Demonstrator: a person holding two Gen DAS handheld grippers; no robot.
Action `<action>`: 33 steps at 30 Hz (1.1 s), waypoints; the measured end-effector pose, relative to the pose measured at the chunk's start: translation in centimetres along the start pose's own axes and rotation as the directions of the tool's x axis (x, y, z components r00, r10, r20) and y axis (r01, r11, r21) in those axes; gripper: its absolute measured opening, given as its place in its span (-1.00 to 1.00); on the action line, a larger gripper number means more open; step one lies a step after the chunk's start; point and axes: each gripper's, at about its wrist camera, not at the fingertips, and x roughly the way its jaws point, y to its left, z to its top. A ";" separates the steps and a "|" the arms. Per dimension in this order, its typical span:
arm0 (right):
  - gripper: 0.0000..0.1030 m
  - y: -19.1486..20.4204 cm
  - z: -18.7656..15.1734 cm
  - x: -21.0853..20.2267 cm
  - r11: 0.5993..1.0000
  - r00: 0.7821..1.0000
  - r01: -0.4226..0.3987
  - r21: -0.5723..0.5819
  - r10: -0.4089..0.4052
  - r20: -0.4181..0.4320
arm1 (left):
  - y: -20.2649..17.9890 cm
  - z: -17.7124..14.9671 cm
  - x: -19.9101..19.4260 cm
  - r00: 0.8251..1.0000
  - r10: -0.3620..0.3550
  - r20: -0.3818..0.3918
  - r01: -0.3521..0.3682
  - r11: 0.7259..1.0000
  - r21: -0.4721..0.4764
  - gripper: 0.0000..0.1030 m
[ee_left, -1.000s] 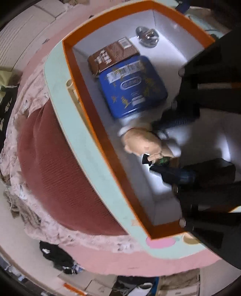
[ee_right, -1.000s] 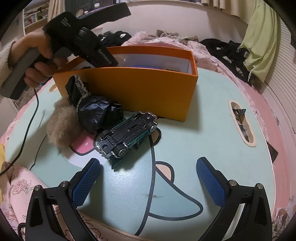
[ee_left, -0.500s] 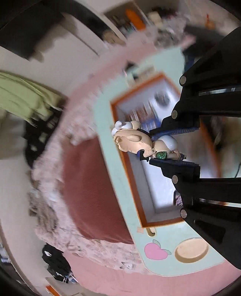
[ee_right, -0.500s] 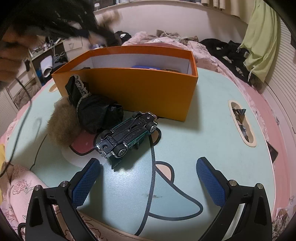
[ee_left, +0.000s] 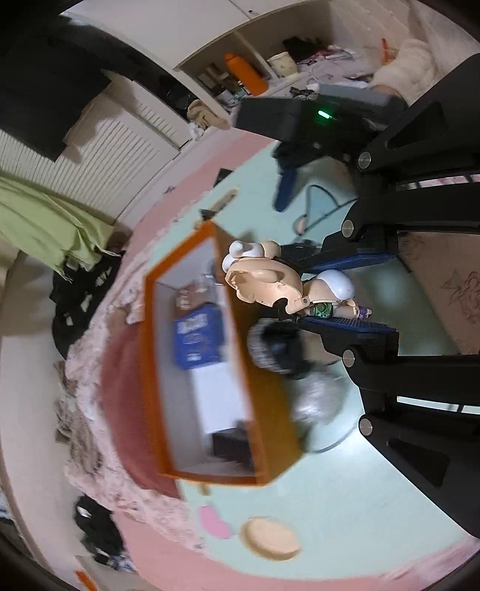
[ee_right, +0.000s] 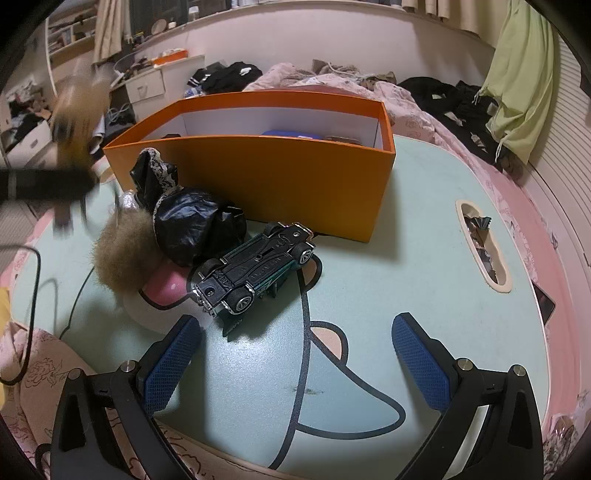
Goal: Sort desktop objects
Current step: 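Grasp the figurine in the box with the left gripper, lay it on the table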
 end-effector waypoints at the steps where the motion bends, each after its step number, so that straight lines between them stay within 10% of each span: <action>1: 1.00 0.0 0.0 0.0 1.000 1.000 0.000 0.000 0.000 0.000 | 0.3 -0.3 0.4 1.000 -0.008 -0.001 0.008 1.000 -0.017 -0.52; 7: 1.00 0.0 0.0 0.0 1.000 1.000 0.000 0.001 0.000 0.001 | 0.3 -1.4 2.1 0.997 0.057 0.057 -0.053 0.995 -0.079 -0.47; 11: 1.00 0.0 -0.1 0.0 1.000 1.000 0.000 0.001 0.000 0.001 | -0.1 -1.3 1.1 0.993 0.055 0.100 -0.046 0.995 -0.092 0.25; 16: 1.00 0.0 -0.1 0.1 1.000 1.000 0.000 0.001 0.000 0.002 | 0.4 -3.0 -1.6 0.973 0.143 0.180 -0.133 0.989 -0.066 0.33; 25: 1.00 -0.1 -0.2 0.1 1.000 1.000 0.000 0.001 0.000 0.003 | 1.1 -7.1 1.8 0.968 0.251 -0.028 -0.250 0.967 0.040 0.45; 30: 1.00 0.0 0.0 0.1 1.000 1.000 0.000 0.002 0.000 0.003 | 0.6 -6.7 3.1 0.948 0.318 -0.029 -0.315 0.946 0.078 1.00; 33: 1.00 0.0 0.1 0.1 1.000 1.000 0.002 0.002 -0.002 0.002 | 0.9 -6.2 2.5 0.945 0.327 -0.024 -0.325 0.944 0.056 0.99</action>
